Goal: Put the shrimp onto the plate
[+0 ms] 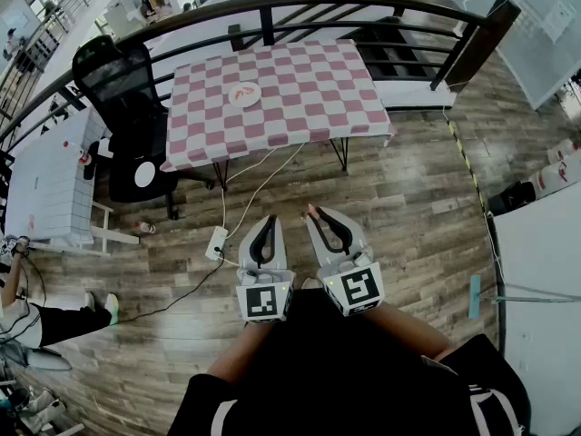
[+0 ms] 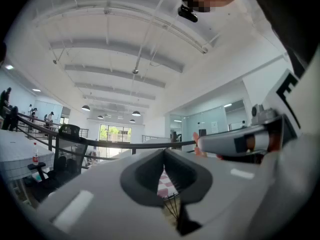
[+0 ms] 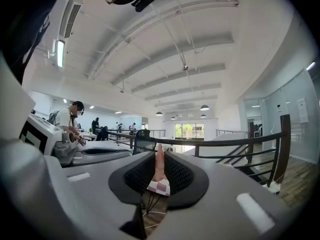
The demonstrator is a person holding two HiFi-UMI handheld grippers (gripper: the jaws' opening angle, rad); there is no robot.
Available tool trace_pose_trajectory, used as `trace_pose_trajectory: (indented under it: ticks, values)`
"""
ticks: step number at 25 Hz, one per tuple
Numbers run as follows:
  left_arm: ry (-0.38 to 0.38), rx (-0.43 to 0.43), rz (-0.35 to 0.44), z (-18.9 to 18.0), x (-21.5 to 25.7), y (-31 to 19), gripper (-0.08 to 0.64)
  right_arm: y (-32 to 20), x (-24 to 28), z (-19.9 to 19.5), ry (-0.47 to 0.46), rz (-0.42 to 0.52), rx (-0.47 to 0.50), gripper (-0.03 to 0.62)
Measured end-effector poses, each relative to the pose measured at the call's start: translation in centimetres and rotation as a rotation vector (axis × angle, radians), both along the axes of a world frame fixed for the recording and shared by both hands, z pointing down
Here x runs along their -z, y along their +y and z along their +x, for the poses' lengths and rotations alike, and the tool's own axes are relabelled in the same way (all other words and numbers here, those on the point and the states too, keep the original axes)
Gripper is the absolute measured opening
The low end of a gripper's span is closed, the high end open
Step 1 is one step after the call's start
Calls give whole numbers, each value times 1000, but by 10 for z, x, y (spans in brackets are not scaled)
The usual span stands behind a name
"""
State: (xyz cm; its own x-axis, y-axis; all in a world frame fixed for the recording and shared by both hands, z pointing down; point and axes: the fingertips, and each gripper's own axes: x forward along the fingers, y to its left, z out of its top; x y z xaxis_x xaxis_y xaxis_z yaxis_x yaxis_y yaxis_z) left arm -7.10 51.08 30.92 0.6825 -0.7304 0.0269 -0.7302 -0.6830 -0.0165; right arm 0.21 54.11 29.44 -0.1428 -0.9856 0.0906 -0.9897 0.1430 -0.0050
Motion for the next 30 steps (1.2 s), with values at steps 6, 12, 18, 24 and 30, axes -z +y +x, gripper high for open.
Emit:
trace_pose_trajectory:
  ticks: [6,12,18,24,30]
  values:
    - [61,16,25,6,11,3,8,8,5,5,-15,31,10,57]
    - [66,60,25,-7,12,6,8,21,8,13,-44,47,-6,58]
    - [69,102,13,-18,4,16,8,31,0,16,-54,35,6,58]
    - [79,98,-10,-13,0,13,8,28,7,26,-76,58,-12,58]
    - [74,75,-12,-3,-1,6,8,24,-4,37,-66,23,-31,58]
